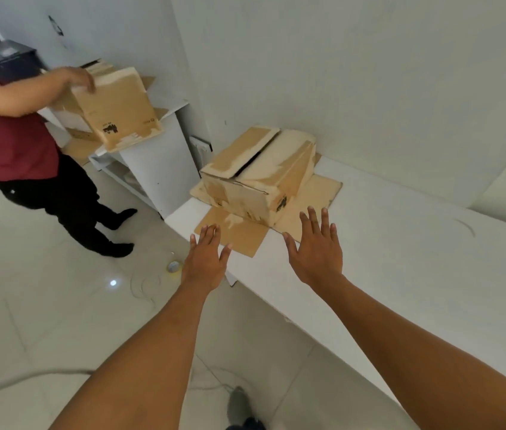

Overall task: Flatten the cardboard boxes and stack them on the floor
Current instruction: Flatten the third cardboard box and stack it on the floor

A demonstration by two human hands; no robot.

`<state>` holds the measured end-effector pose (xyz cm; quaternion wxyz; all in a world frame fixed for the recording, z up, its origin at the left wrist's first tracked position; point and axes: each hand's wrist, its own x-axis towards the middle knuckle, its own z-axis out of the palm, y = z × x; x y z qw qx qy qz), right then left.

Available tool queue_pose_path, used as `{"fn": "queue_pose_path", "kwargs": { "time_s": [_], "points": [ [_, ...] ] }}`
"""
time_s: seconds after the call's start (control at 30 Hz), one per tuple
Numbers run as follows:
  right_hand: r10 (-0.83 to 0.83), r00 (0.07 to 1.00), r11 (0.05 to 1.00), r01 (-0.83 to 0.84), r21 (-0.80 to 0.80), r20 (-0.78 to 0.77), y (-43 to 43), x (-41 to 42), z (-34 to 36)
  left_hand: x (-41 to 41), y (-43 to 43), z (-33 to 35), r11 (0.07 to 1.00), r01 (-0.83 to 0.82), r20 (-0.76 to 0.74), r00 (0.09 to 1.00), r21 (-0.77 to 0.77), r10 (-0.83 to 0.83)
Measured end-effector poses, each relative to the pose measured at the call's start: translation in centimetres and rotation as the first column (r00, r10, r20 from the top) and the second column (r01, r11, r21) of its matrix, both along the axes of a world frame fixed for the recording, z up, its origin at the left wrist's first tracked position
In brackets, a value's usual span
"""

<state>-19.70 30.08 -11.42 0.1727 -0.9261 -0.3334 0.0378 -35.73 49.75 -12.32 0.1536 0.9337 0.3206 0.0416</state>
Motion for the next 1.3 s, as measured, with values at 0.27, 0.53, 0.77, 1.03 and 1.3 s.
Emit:
{"fn": "queue_pose_path", "kwargs": {
  "time_s": [0.27, 0.53, 0.77, 1.03, 1.3],
  "points": [
    [-0.165, 0.986, 0.985, 0.165, 0.046, -0.012, 11.4, 0.8, 1.4, 4.5, 13.9, 2.2, 0.982, 0.184, -0.002, 0.983, 0.046, -0.184],
    [-0.266, 0.964, 0.962, 0.265, 0.065, 0.012, 18.4, 5.0, 1.8, 14.0, 20.3, 3.6, 0.932, 0.356, 0.044, 0.932, 0.072, -0.359],
    [-0.347, 0.938, 0.937, 0.348, 0.025, -0.019, 23.3, 9.3, 1.4, 21.9, 23.4, 2.3, 0.875, 0.478, 0.016, 0.877, 0.074, -0.481],
    [-0.415, 0.908, 0.910, 0.414, -0.035, -0.055, 26.7, 11.1, 0.3, 28.9, 25.2, 1.5, 0.776, 0.629, -0.084, 0.777, 0.047, -0.624],
    [-0.483, 0.875, 0.866, 0.476, -0.151, -0.011, 27.6, 10.8, -1.4, 30.6, 25.5, -0.4, 0.712, 0.689, -0.100, 0.725, 0.135, -0.682]
  ]
}}
